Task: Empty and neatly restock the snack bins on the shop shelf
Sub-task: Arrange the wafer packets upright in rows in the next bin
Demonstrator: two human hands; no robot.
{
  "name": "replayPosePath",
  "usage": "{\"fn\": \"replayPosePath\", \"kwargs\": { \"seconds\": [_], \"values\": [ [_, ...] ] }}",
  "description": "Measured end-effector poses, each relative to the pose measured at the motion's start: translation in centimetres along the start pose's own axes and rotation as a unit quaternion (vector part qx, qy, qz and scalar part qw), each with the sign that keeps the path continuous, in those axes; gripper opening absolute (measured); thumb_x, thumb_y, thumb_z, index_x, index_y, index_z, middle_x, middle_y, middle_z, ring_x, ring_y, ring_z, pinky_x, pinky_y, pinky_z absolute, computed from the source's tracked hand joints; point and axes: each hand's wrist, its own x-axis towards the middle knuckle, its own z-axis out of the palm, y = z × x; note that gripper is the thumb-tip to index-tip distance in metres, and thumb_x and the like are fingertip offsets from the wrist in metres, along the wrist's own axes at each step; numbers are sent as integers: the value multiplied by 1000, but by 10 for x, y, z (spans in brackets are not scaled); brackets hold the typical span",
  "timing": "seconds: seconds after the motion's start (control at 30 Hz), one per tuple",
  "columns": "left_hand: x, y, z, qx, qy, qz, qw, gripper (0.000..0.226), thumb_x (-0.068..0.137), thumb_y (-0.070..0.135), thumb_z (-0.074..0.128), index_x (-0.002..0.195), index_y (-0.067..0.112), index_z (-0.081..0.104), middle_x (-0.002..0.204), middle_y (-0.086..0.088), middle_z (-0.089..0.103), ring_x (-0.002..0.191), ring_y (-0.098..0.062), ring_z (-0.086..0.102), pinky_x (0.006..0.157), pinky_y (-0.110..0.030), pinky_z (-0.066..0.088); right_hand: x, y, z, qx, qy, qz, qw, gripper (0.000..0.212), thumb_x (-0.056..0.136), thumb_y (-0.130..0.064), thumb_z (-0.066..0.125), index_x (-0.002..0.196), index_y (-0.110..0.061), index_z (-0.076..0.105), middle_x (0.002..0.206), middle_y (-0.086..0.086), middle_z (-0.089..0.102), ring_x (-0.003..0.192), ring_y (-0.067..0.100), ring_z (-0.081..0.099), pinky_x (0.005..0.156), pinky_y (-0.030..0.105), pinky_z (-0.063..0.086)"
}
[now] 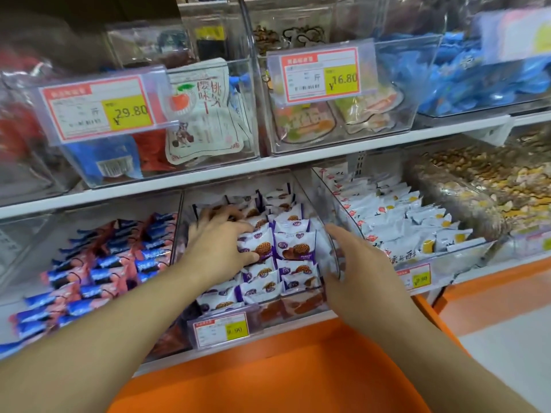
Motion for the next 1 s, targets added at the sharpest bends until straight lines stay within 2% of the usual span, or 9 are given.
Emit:
{"fn": "replayPosePath", "kwargs": {
  "seconds": [0.13,0.23,0.33,0.4,0.47,0.53,0.77,0.9,1.0],
  "values": [
    [3,-3,-1,-20,-6,4,1000,69,74,70,79,137,50,58,156,15,37,146,-28,28,116,-50,28,0,1,1,0,2,-3,1000,65,96,-11,68,151,-37,42,114,-23,49,99,-1,47,65,3,35],
    [2,-5,-4,-57,-13,-4,998,69,71,68,82,133,49,60,154,17,41,146,-26,31,117,-50,25,0,3,2,6,5,0,1000,64,98,-16,67,152,-37,40,126,-17,56,106,0,45,79,10,37],
    [2,-6,-4,-115,13,-1,993,50,71,62,86,115,47,68,143,18,51,138,-22,42,114,-46,35,-1,4,3,13,14,-5,1000,63,97,-15,68,151,-37,43,124,-18,59,111,3,53,86,13,41],
    [1,-4,-5,-164,35,-5,986,37,76,54,87,106,42,71,132,18,57,125,-17,51,102,-36,43,-1,4,2,14,15,-12,1000,59,96,-13,68,146,-37,48,113,-23,56,98,-6,54,75,3,40],
    [-1,1,-7,-182,41,-13,982,31,78,47,87,104,39,73,122,19,58,114,-12,55,93,-29,41,-2,3,0,11,13,-8,1000,56,96,-12,68,143,-37,50,102,-26,46,87,-11,48,62,0,37],
    [-2,5,-5,-163,46,-15,986,32,77,47,89,105,39,76,120,21,61,116,-11,54,98,-30,37,-3,3,-1,12,11,-6,1000,60,96,-13,68,147,-36,47,104,-27,44,91,-6,50,71,1,38],
    [-3,13,-9,18,31,27,999,35,83,63,75,115,50,74,152,19,49,141,-22,27,112,-46,23,-3,2,1,12,3,0,1000,68,95,-13,69,152,-38,42,120,-23,54,115,6,51,89,17,44],
    [-4,14,-12,24,17,35,999,42,84,63,74,124,50,70,157,17,44,145,-21,22,114,-47,21,-3,3,1,19,-2,-6,1000,66,95,-13,70,150,-37,45,123,-21,59,106,-1,50,74,4,39],
    [-10,10,-12,2,15,35,999,53,85,62,74,135,49,63,158,15,43,146,-22,24,113,-45,21,-2,4,-2,23,-6,-6,1000,59,95,-12,69,145,-37,49,104,-27,51,94,-1,52,57,1,38]
  ]
}}
